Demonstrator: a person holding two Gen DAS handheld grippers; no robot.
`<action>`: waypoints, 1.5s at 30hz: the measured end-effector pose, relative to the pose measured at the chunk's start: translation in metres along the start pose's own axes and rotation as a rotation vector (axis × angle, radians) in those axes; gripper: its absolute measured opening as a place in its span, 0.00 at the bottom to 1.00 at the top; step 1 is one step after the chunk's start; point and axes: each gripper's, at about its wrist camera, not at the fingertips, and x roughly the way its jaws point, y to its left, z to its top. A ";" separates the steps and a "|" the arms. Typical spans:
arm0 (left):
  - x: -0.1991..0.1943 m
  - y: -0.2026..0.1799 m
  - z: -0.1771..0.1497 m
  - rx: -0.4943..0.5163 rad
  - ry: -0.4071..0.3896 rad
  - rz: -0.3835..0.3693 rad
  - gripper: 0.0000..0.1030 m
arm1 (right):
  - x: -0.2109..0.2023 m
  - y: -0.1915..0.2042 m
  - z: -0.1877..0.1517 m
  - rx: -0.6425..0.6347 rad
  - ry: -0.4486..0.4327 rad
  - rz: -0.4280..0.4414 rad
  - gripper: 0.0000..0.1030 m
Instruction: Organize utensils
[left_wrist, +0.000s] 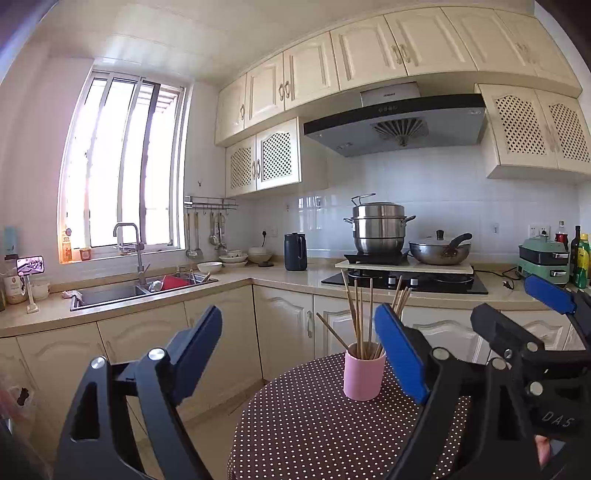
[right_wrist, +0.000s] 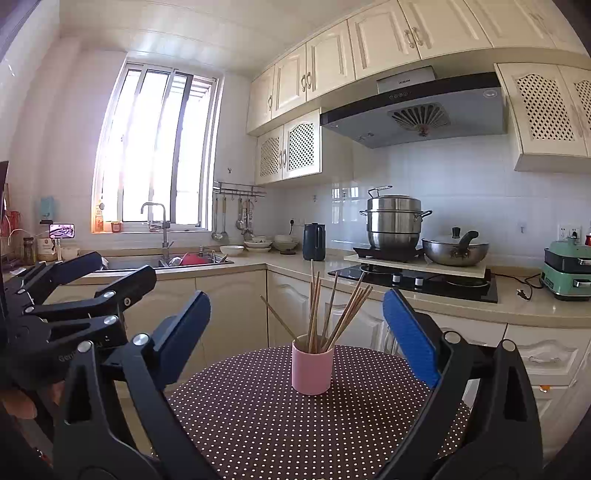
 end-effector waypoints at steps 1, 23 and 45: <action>-0.002 0.000 0.001 0.000 -0.003 0.000 0.81 | -0.001 0.001 0.000 0.003 -0.003 0.003 0.90; -0.017 0.002 0.005 -0.008 -0.041 0.021 0.84 | -0.016 0.009 0.006 -0.004 -0.039 -0.004 0.93; -0.017 0.001 0.002 -0.003 -0.052 0.027 0.84 | -0.016 0.008 0.003 0.007 -0.041 0.000 0.93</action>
